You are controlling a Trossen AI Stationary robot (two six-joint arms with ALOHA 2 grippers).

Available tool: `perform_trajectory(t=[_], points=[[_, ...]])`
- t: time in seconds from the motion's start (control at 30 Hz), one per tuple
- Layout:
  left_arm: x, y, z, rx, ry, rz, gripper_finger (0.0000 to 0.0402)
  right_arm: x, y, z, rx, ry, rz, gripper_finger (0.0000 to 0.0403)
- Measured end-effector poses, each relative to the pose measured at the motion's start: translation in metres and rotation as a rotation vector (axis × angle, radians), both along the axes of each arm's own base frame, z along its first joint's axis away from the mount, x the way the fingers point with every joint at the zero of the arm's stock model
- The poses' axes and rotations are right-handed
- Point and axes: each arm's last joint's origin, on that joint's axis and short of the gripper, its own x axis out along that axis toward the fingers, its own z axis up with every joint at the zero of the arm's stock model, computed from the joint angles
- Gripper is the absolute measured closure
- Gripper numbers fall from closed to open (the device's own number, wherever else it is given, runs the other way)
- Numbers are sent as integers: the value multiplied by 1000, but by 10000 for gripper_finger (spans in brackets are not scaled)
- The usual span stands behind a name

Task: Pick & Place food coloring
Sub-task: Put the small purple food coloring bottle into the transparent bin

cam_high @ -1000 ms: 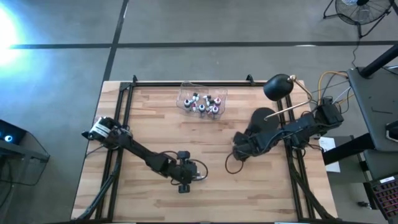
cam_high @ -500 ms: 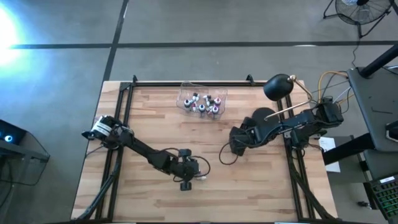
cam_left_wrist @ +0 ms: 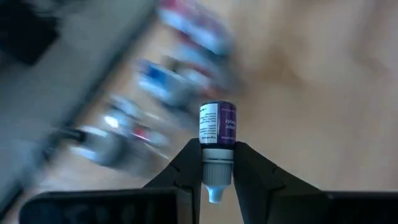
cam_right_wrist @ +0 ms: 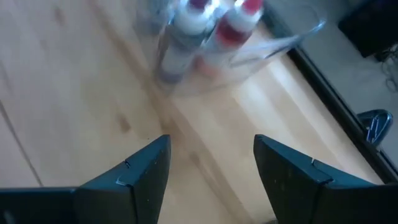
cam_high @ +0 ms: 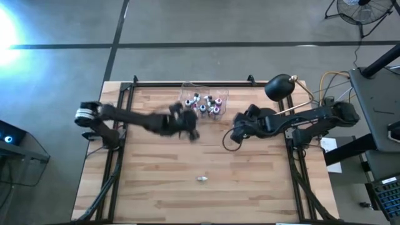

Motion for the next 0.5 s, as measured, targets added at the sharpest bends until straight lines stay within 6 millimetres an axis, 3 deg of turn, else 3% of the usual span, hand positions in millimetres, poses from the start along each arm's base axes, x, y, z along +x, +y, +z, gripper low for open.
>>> perform_trajectory(t=[0.17,0.3,0.37,0.5], points=[[-10,70,34,37,-151,174,352,1,-4,15,13,-128,-19,179],[-17,114,55,-24,-240,182,351,6,-4,27,18,-194,-17,179],[-18,132,58,-65,-268,167,351,7,-4,29,18,-190,-17,179],[-15,156,45,-97,-233,209,351,15,-4,33,25,-208,-24,179]])
